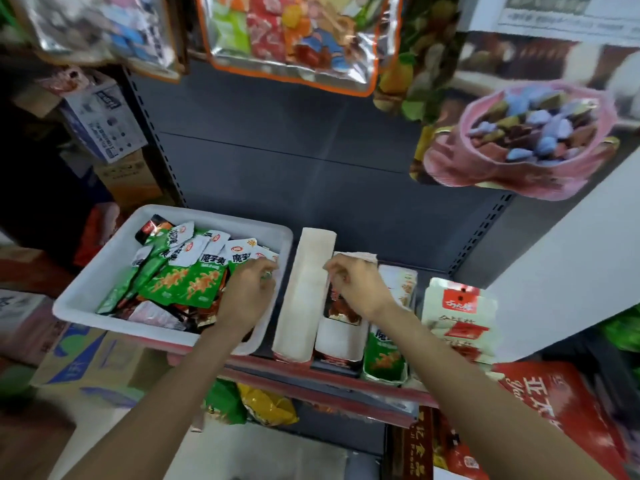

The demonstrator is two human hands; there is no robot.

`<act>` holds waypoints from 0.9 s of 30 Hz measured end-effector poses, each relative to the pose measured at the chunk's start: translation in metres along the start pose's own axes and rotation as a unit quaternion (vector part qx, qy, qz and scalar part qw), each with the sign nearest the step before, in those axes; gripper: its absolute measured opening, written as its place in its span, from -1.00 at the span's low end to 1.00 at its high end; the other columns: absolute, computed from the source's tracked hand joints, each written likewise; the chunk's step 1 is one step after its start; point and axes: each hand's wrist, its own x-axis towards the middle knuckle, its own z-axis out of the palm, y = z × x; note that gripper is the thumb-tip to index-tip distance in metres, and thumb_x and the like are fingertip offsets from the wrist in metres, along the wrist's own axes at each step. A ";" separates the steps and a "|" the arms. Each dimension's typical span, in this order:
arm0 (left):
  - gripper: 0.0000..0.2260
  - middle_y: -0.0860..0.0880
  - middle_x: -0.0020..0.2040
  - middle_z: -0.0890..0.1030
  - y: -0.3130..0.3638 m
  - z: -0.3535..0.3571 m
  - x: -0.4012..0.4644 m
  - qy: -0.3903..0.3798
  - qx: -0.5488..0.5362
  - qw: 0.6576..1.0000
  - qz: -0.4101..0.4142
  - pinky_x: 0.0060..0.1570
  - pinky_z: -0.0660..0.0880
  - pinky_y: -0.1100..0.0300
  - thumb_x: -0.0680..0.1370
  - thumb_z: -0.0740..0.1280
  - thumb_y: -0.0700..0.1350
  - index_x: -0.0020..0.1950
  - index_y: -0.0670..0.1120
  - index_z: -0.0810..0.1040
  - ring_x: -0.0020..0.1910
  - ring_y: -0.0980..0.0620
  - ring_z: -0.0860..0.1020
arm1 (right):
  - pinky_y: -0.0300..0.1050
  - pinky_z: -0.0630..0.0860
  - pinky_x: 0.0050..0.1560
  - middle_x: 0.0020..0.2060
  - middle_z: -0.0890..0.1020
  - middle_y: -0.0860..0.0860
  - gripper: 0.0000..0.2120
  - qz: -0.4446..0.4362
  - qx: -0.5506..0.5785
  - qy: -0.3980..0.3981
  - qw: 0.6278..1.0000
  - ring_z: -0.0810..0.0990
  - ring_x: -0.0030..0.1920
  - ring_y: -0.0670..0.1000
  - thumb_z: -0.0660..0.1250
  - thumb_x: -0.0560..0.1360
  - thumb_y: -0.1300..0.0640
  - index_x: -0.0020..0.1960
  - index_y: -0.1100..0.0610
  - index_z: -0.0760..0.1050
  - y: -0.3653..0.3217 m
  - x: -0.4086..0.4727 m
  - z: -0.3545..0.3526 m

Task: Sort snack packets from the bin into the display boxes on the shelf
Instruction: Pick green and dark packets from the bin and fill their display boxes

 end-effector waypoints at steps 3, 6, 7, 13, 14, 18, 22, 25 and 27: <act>-0.70 -0.17 0.20 0.53 -0.041 -0.031 0.006 -0.013 0.094 0.994 -0.046 0.13 0.46 0.02 0.52 0.28 -0.30 0.24 -0.15 0.52 0.18 -0.16 0.47 | -0.10 0.43 0.22 0.16 0.58 0.12 -0.72 -0.014 0.031 -0.029 0.999 0.54 0.17 0.07 0.23 0.53 0.28 0.23 0.19 0.48 -0.035 0.018 0.040; -0.62 -0.11 0.41 0.38 -0.072 -0.052 0.019 -0.070 0.195 0.977 -0.056 0.35 0.31 0.03 0.55 0.28 -0.15 0.37 -0.11 0.41 0.40 -0.12 0.30 | -0.15 0.34 0.23 0.31 0.43 0.17 -0.55 0.003 0.038 -0.074 0.997 0.43 0.28 0.13 0.23 0.55 0.23 0.42 0.18 0.29 -0.070 0.039 0.077; -0.57 -0.06 0.49 0.27 -0.080 -0.057 0.022 -0.101 0.230 0.967 -0.052 0.42 0.22 0.07 0.56 0.27 -0.08 0.43 -0.07 0.35 0.47 -0.06 0.20 | -0.14 0.32 0.25 0.36 0.37 0.18 -0.51 0.021 0.045 -0.088 0.995 0.39 0.32 0.14 0.23 0.57 0.21 0.46 0.18 0.22 -0.079 0.046 0.089; -0.61 -0.09 0.46 0.31 -0.098 -0.076 0.035 -0.223 0.230 0.946 -0.047 0.35 0.15 0.21 0.61 0.19 -0.03 0.41 -0.13 0.38 0.45 -0.03 0.21 | -0.08 0.44 0.03 0.09 0.54 0.20 -0.74 0.141 0.005 -0.165 0.976 0.51 0.19 0.19 0.18 0.57 0.14 0.16 0.29 0.43 -0.099 0.082 0.146; -0.65 -0.09 0.43 0.36 -0.104 -0.076 0.035 -0.214 0.206 0.954 -0.050 0.34 0.17 0.20 0.61 0.20 -0.07 0.37 -0.15 0.44 0.44 -0.02 0.24 | -0.10 0.46 0.00 0.06 0.56 0.19 -0.76 0.144 0.009 -0.163 0.976 0.53 0.14 0.19 0.17 0.57 0.17 0.14 0.28 0.45 -0.102 0.083 0.152; -0.80 -0.22 0.01 0.60 -0.124 -0.065 0.036 -0.148 0.083 0.983 -0.066 0.02 0.38 0.10 0.57 0.21 -0.22 -0.06 -0.27 0.61 0.09 -0.18 0.52 | -0.12 0.36 0.12 0.32 0.43 0.21 -0.55 0.119 0.021 -0.165 0.979 0.42 0.29 0.20 0.06 0.59 0.29 0.48 0.23 0.16 -0.114 0.075 0.161; -0.79 -0.15 -0.23 0.45 -0.109 -0.061 0.042 -0.131 0.021 0.983 -0.131 -0.24 0.28 0.15 0.57 0.14 -0.29 -0.24 -0.15 0.42 -0.20 -0.02 0.39 | -0.08 0.38 0.24 0.29 0.46 0.18 -0.51 0.092 0.041 -0.137 0.985 0.43 0.29 0.18 0.03 0.51 0.40 0.42 0.20 0.29 -0.106 0.071 0.179; -0.88 -0.19 -0.06 0.49 -0.100 -0.057 0.054 -0.130 0.016 0.978 -0.163 -0.08 0.41 0.09 0.56 0.16 -0.30 -0.06 -0.14 0.46 -0.08 -0.07 0.47 | -0.01 0.37 0.32 0.27 0.47 0.17 -0.51 0.104 0.074 -0.054 0.990 0.42 0.31 0.17 0.07 0.48 0.44 0.37 0.20 0.34 -0.104 0.073 0.183; -0.85 -0.20 0.00 0.53 -0.099 -0.054 0.061 -0.130 -0.002 0.974 -0.186 0.05 0.47 0.05 0.57 0.19 -0.28 0.04 -0.18 0.53 0.07 -0.16 0.52 | -0.06 0.20 0.41 0.44 0.24 0.18 -0.42 0.134 0.061 -0.044 0.988 0.22 0.45 0.16 0.09 0.50 0.45 0.50 0.22 0.12 -0.106 0.075 0.174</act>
